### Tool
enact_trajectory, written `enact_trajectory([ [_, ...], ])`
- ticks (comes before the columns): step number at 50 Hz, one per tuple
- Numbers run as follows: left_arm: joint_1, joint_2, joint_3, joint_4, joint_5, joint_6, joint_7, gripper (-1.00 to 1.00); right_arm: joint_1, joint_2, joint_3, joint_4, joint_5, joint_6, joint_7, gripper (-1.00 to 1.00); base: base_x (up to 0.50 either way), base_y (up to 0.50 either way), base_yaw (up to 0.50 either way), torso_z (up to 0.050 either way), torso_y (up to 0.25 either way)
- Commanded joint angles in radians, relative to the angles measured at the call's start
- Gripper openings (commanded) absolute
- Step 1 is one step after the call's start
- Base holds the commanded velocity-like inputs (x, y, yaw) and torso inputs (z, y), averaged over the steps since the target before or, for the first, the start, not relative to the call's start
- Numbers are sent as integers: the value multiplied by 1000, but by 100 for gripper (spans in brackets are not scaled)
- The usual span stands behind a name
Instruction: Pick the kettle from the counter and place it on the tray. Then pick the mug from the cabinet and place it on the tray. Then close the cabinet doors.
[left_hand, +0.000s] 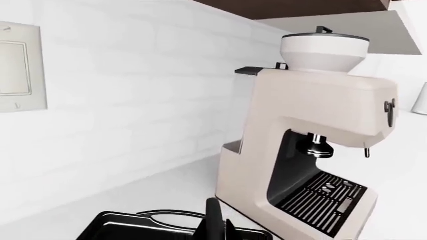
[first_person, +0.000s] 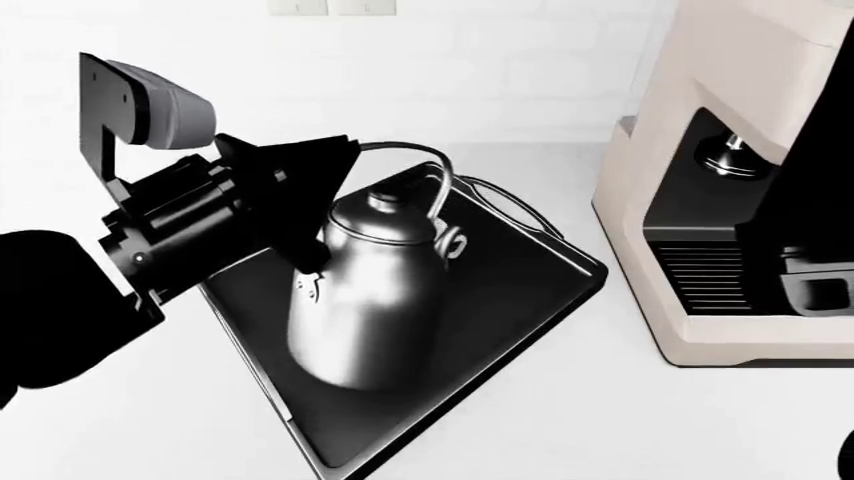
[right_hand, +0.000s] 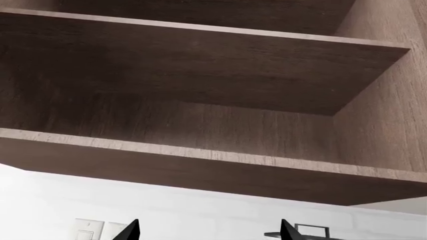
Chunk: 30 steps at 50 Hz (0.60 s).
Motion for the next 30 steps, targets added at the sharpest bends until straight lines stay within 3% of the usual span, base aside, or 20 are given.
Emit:
enact_trajectory([
  [1,18,-12,-19,4,-1,13,9,-100,-1,-6,-2,0,-3,4,0,100,0,0,0,0,0],
  [13,31,-21,-17,8,-5,13,16,-100,-4,-11,1,0,-2,9,0,100,0,0,0,0,0],
  [14,32,-22,-17,8,-5,12,17,100,-4,-11,1,0,-2,10,0,100,0,0,0,0,0],
  [30,39,-33,-22,12,-7,17,21,100,-3,-15,0,0,0,11,0,100,0,0,0,0,0],
])
